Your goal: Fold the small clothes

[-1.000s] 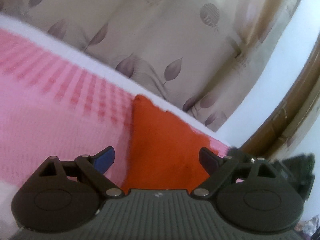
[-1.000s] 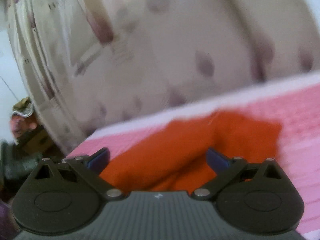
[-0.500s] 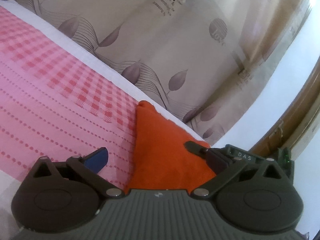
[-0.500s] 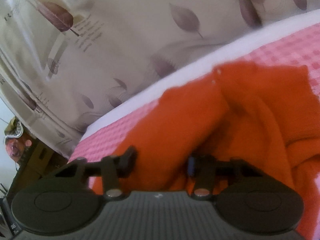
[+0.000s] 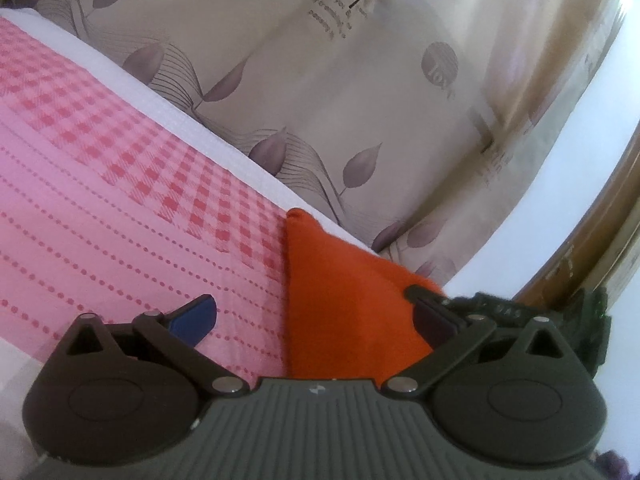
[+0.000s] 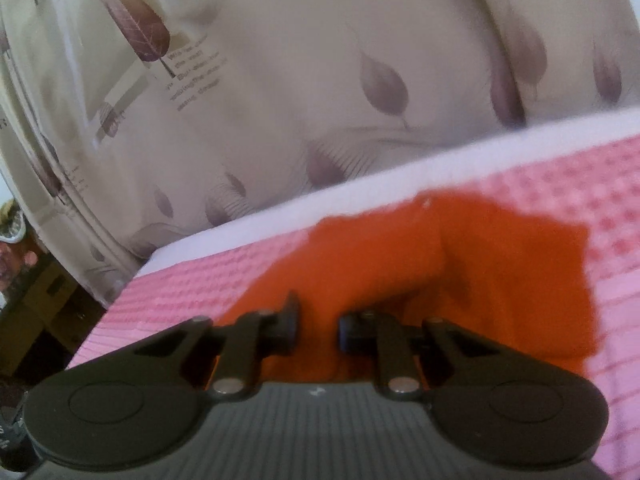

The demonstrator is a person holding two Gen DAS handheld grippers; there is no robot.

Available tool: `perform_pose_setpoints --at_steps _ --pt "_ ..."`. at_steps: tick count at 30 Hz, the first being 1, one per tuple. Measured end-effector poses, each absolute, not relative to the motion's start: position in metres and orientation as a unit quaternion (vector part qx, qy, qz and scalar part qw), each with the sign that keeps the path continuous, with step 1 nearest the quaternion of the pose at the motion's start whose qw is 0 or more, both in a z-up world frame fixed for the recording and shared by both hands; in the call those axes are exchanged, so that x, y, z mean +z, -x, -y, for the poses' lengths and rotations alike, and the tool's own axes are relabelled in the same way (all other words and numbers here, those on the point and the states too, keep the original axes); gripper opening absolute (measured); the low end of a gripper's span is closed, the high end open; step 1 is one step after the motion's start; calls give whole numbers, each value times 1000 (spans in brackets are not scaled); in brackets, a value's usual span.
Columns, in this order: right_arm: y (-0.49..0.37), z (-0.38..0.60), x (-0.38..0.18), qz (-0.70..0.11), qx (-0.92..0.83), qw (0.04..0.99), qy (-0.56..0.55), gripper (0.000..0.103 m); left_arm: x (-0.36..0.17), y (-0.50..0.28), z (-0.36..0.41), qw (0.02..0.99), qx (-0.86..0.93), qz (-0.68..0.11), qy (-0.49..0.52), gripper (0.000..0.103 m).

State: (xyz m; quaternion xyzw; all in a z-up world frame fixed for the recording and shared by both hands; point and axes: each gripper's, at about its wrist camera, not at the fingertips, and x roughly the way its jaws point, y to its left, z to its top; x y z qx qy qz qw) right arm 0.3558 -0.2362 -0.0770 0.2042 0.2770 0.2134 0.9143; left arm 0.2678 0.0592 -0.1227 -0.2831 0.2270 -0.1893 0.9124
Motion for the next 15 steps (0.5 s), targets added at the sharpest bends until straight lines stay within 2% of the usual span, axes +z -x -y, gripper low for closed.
perform_pose_setpoints --at_steps 7,11,12,13,14,15 --pt "-359 267 -71 -271 178 927 -187 12 -121 -267 -52 918 -190 -237 256 103" --pt "-368 282 -87 -302 236 886 -262 14 -123 -270 -53 914 -185 -246 264 103" --pt "-368 284 -92 -303 237 878 -284 24 -123 -271 -54 913 -185 -247 266 103" --pt "-368 285 -95 -304 232 876 -295 52 -123 -271 -54 913 -184 -247 267 103" --pt "-369 285 -97 -303 231 872 -306 71 -123 -271 -54 913 -184 -247 266 103" --pt "-368 284 -100 -299 236 868 -317 96 -123 -270 -53 914 -185 -247 264 103"
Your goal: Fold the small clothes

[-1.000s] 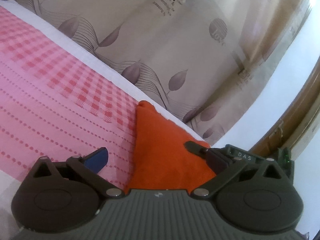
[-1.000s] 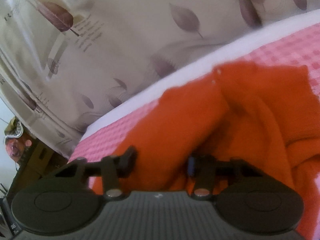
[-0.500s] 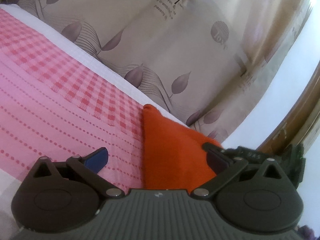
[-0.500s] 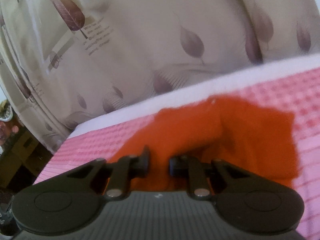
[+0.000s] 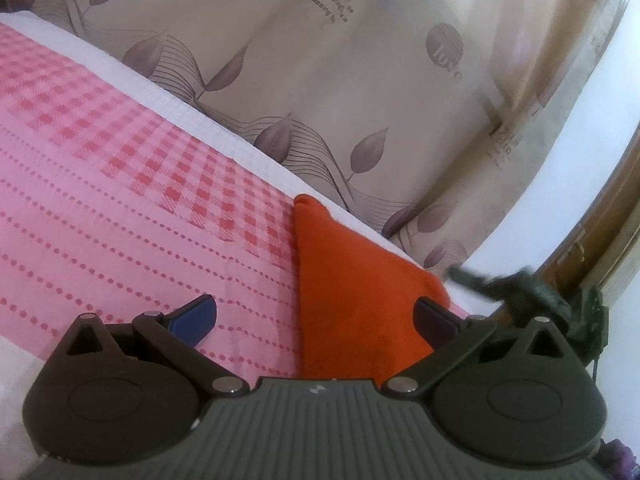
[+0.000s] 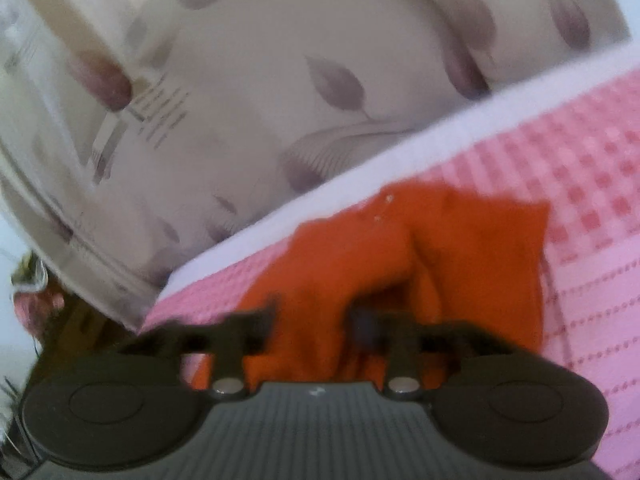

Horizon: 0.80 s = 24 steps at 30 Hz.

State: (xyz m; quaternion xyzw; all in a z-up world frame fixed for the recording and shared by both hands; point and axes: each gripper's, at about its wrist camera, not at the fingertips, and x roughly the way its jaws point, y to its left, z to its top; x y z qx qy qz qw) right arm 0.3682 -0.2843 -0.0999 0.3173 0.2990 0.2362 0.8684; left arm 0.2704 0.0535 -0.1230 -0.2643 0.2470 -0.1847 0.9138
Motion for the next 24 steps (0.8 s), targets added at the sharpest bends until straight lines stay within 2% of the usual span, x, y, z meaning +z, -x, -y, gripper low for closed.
perform_pose_setpoints --at_steps 5,6,7,8,12,14,17,24 --pt "-373 264 -102 -304 260 866 -301 95 -124 -271 -54 913 -185 -248 264 103" --pt "-374 257 -102 -309 257 870 -286 78 -123 -271 -54 914 -185 -248 263 103" --pt "-377 250 -102 -320 251 872 -272 45 -123 -271 -53 915 -184 -247 262 103" --pt "-381 243 -104 -332 245 873 -259 35 -123 -270 -52 917 -181 -245 258 103" --pt "-366 219 -83 -293 202 926 -124 18 -118 -266 -46 928 -166 -243 228 103" --pt "-357 210 -69 -267 182 945 -41 16 -116 -265 -40 934 -157 -245 205 103" --pt "-354 218 -53 -256 159 954 -1 14 -113 -264 -32 940 -154 -247 175 103" --pt "-360 262 -39 -267 124 956 0 13 -115 -265 -31 943 -147 -253 159 103"
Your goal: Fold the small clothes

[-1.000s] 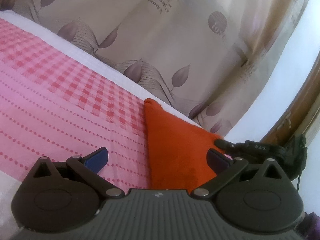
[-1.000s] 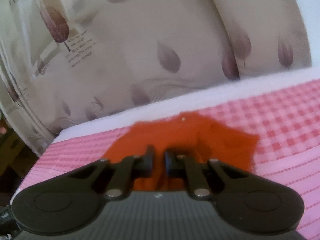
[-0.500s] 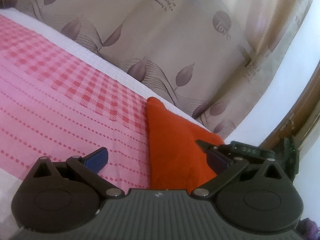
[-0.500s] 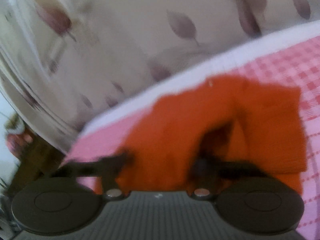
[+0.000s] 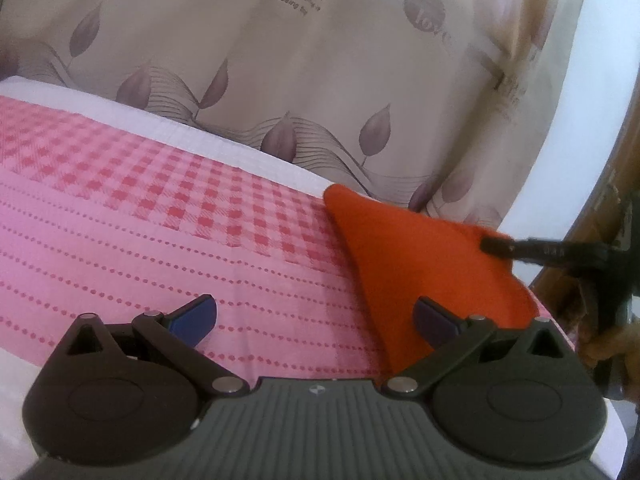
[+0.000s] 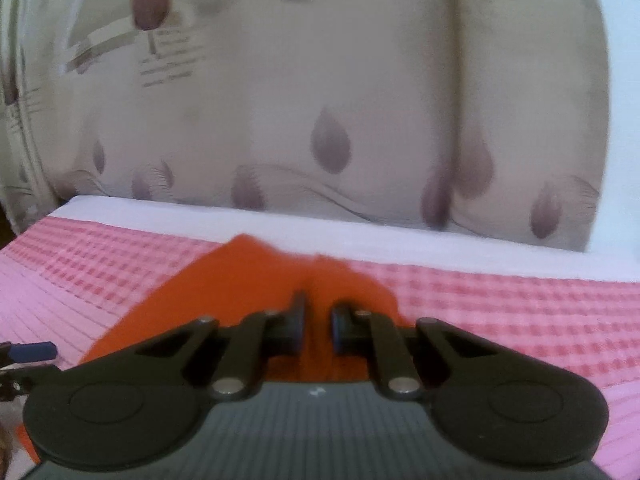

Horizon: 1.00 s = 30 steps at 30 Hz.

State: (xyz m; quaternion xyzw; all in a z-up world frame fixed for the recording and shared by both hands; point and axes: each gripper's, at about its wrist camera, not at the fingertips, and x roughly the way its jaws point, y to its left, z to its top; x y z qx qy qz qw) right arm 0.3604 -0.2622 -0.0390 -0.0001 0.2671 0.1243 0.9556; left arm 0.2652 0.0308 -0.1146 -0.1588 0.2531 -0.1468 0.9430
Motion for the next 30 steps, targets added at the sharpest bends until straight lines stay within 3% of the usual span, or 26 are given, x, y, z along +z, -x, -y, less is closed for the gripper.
perform_pose_setpoints --at_steps 7,11,18,21,27,30 --pt "-372 274 -67 -298 91 950 27 13 -114 -266 -30 944 -143 -256 153 103" --pt "-375 284 -72 -306 116 944 -33 13 -115 -267 -30 944 -143 -257 153 103" --pt "-397 324 -82 -314 145 909 -233 15 -115 -266 -30 944 -143 -256 148 103" --pt "-407 314 -86 -323 137 912 -212 15 -116 -267 -31 944 -143 -257 148 103" --pt "-405 289 -60 -276 95 954 -71 13 -116 -267 -32 944 -143 -257 150 103" --pt "-415 295 -60 -286 91 952 -63 13 -116 -267 -32 944 -143 -257 149 103"
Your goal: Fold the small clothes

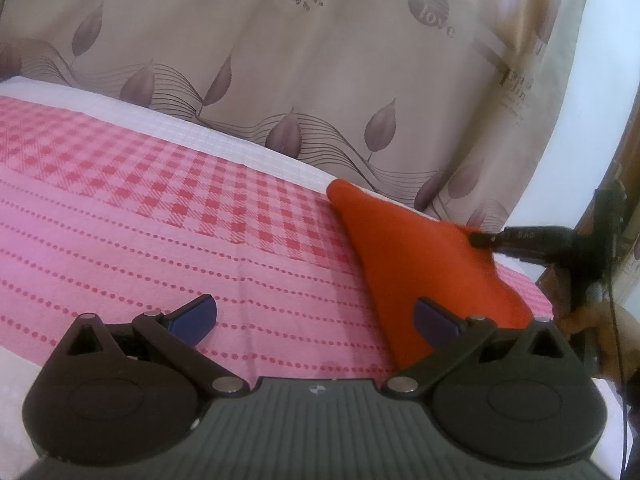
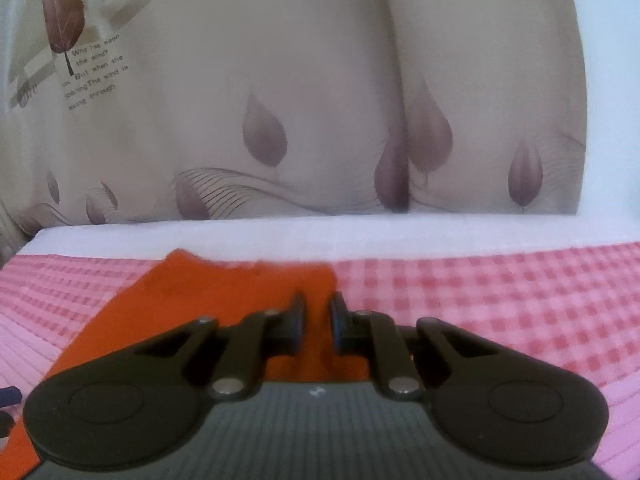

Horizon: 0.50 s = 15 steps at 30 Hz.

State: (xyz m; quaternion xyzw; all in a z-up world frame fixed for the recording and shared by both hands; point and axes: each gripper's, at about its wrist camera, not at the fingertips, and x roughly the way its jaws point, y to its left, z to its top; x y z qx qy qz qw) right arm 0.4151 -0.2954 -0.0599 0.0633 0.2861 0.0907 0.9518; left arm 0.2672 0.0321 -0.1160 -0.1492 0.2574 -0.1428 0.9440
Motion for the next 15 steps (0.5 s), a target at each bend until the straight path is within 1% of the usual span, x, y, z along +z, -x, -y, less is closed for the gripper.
perform_pose_setpoints --at_steps 2,3,5,6,7,9,12,15 --pt "-421 305 -69 -309 97 942 -87 14 -116 -267 -32 944 -142 -257 149 103" --pt "-420 315 -74 -310 106 936 -129 14 -116 -267 -32 944 -143 -257 149 103" --pt "-406 337 -79 -289 106 927 -213 22 -116 -267 -32 944 -142 -258 150 103" --pt "-394 348 -81 -276 105 922 -250 31 -116 -268 -32 944 -142 -258 150 103" --pt "-383 353 -82 -268 108 919 -269 34 -116 -268 -32 944 -142 -258 150 103" --pt "-351 356 -80 -254 129 917 -279 34 -116 -267 -32 944 -142 -257 149 103" --pt "-314 350 -81 -264 191 893 -310 35 -116 -268 -32 945 -141 -257 149 103" --pt "-289 333 -87 -288 239 871 -319 41 -116 -267 -32 945 -140 -256 149 103"
